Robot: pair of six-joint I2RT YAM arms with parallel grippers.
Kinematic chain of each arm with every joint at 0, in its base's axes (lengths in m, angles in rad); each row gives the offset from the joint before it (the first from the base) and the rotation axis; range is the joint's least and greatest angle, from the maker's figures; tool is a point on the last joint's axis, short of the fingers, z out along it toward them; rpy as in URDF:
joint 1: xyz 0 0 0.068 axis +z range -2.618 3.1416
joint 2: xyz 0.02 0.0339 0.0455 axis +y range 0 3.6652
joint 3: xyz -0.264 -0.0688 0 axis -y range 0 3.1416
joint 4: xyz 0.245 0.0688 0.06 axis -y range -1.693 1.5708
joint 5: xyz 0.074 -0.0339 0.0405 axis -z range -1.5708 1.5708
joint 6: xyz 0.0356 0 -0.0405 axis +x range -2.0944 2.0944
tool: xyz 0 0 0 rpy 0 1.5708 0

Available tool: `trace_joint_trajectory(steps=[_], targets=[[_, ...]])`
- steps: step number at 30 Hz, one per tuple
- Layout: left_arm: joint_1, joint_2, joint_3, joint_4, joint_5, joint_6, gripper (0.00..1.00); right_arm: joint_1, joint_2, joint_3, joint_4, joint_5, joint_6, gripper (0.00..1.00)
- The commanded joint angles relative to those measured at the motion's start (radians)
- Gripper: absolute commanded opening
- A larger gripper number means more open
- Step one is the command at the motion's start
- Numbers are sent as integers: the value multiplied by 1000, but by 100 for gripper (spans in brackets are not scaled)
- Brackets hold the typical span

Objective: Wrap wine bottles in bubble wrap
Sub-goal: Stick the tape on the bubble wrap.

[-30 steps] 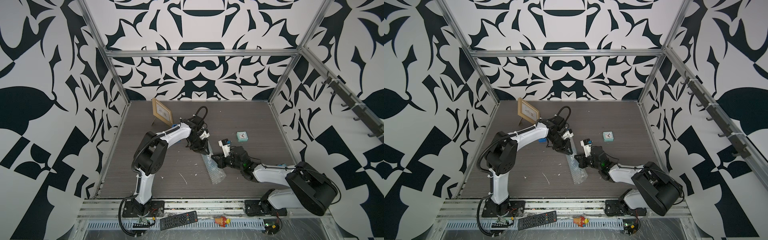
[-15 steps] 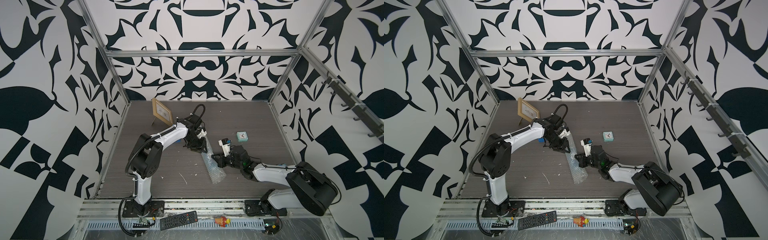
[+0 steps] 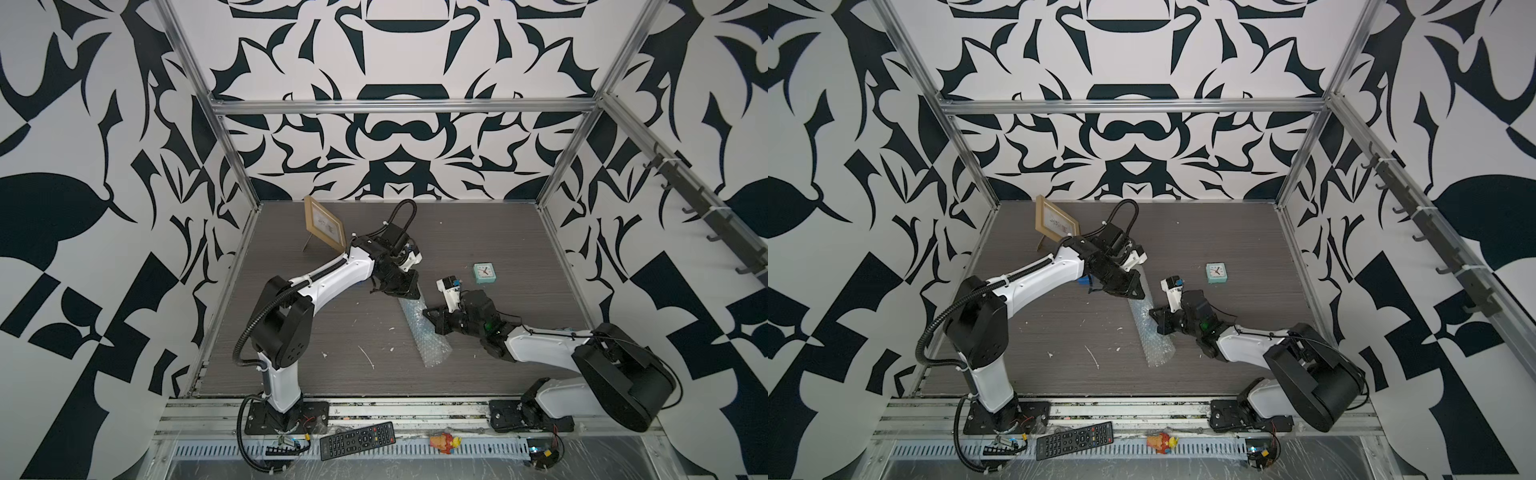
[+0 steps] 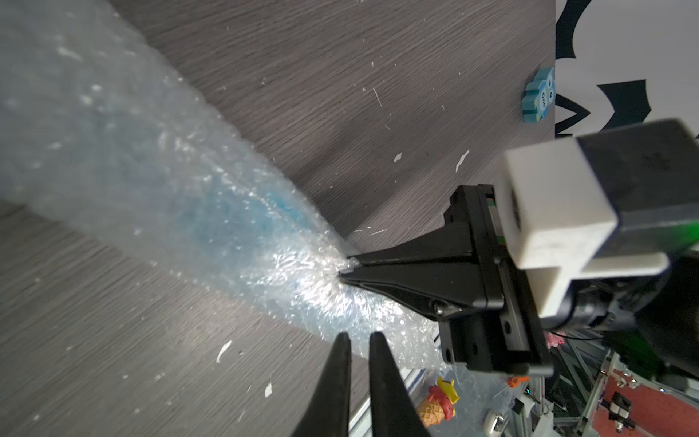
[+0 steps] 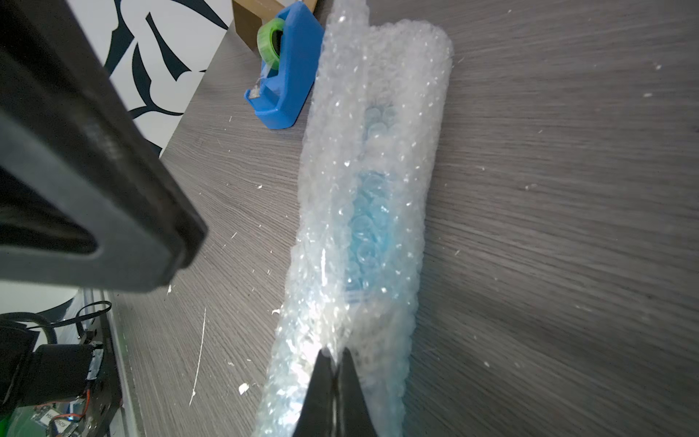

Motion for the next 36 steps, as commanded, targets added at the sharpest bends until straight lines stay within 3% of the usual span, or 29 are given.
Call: trace_joint_trajectory(steps=[1,14,21,26,30,36], targets=[[-1,51,-6,37,5,-12,13,4,51,-23,-209,44,-2,0],[8,88,-131,110,-50,-5,11,4,9,-15,-244,17,8,0],[8,92,-149,103,-52,8,11,5,-235,94,-506,116,-5,26],[10,92,-157,102,-50,12,11,1,-331,198,-672,179,-45,32],[10,86,-162,105,-47,15,11,-23,-277,287,-739,179,-44,29],[10,82,-173,110,-44,16,11,-52,-49,381,-694,108,-8,21]])
